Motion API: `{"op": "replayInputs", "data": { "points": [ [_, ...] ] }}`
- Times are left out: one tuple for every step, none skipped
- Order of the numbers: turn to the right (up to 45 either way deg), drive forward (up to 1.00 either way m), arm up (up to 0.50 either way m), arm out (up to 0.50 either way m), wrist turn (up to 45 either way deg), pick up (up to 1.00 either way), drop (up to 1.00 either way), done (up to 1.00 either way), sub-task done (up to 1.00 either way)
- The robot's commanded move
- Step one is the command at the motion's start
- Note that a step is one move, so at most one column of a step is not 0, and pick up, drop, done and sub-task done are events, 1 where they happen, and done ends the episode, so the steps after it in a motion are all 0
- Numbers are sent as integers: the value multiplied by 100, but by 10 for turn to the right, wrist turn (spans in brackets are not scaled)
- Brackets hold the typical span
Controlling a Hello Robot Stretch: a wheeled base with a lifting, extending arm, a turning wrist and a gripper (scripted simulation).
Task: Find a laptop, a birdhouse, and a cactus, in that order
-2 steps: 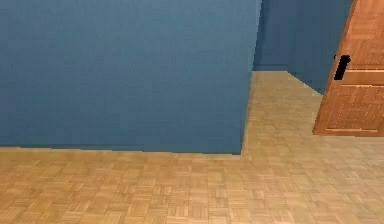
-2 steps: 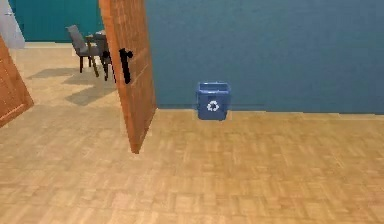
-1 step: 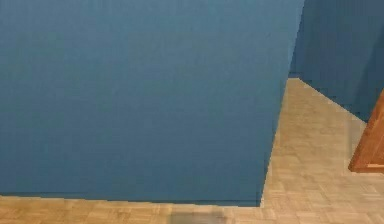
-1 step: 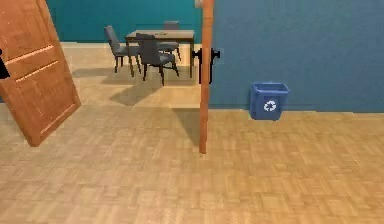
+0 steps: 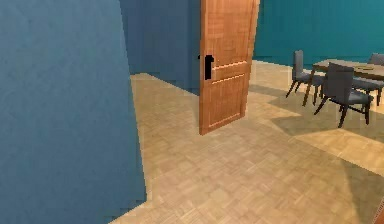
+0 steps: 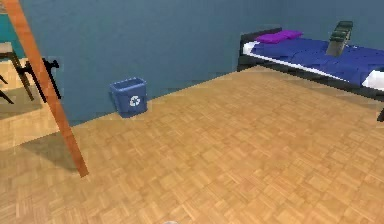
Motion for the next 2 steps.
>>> {"op": "replayInputs", "data": {
  "points": [
    [0,50,0,0,0,0,0,0,0],
    [330,0,0,0,0,0,0,0,0]
  ]
}}
